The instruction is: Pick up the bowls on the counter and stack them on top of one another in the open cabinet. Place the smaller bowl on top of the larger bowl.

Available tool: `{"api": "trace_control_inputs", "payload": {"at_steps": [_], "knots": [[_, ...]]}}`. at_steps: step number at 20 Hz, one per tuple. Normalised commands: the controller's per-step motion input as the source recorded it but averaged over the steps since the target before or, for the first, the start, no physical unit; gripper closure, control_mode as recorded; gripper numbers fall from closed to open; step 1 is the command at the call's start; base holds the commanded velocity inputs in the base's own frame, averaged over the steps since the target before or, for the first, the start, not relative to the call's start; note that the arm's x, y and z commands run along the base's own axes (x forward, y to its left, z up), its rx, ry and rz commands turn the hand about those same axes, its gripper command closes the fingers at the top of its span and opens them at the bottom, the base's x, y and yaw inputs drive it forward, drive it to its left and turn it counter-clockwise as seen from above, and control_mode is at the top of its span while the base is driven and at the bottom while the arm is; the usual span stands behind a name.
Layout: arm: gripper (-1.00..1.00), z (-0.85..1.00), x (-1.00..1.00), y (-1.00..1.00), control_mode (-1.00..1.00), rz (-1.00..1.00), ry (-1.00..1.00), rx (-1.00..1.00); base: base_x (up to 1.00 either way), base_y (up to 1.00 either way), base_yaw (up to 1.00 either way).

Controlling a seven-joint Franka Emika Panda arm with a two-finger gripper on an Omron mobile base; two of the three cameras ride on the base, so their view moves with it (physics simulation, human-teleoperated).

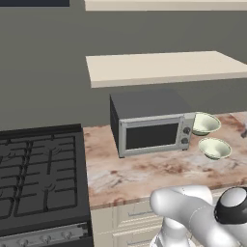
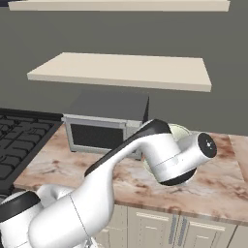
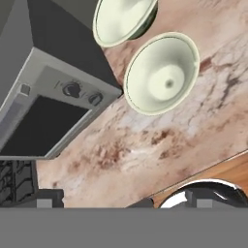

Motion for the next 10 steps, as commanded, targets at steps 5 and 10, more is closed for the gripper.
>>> {"api": "trace_control_inputs", "payload": {"at_steps": [5,10], "knots": [[-1.0,-0.33,0.09,-0.12,-1.0,-0.07,0.01,0.1,0.0,0.0,0.0],[-1.0,-0.31,0.12,-0.03,-1.0,-0.04,0.01,0.09,0.0,0.0,0.0]]}}
